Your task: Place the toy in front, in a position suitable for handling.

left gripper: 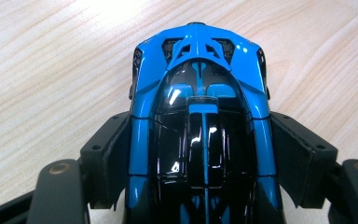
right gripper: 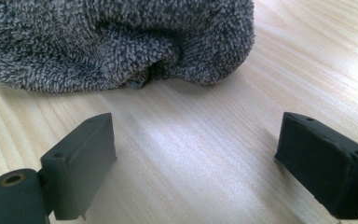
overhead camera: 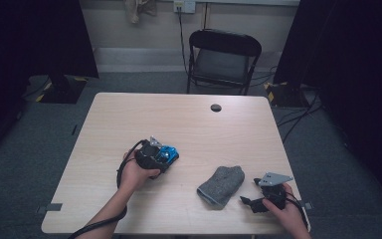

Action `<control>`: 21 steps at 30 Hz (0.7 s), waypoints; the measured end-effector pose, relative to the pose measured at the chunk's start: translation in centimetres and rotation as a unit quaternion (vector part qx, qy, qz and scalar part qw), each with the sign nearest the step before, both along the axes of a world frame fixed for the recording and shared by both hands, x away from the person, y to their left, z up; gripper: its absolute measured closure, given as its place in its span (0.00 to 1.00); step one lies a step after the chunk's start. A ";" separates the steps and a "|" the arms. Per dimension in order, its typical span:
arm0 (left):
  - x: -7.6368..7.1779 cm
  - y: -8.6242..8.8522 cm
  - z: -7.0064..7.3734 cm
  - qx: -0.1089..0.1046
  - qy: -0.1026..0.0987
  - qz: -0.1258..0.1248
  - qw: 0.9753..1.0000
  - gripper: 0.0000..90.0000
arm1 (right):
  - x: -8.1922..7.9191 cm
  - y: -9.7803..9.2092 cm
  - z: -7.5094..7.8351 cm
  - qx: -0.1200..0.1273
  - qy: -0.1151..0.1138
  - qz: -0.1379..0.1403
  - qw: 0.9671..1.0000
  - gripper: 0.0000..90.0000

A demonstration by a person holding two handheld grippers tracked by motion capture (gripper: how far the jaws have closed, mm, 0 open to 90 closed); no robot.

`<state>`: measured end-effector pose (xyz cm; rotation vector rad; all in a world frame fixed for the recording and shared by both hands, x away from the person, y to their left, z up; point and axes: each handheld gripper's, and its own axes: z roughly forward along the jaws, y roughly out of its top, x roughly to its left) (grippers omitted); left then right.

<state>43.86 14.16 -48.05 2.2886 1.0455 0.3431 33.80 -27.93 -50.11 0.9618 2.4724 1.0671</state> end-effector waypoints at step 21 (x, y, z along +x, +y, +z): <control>-1.5 2.0 2.2 -0.046 -0.004 -0.007 0.999 0.23 | -0.3 2.0 4.3 -0.015 -0.055 0.044 0.997 0.14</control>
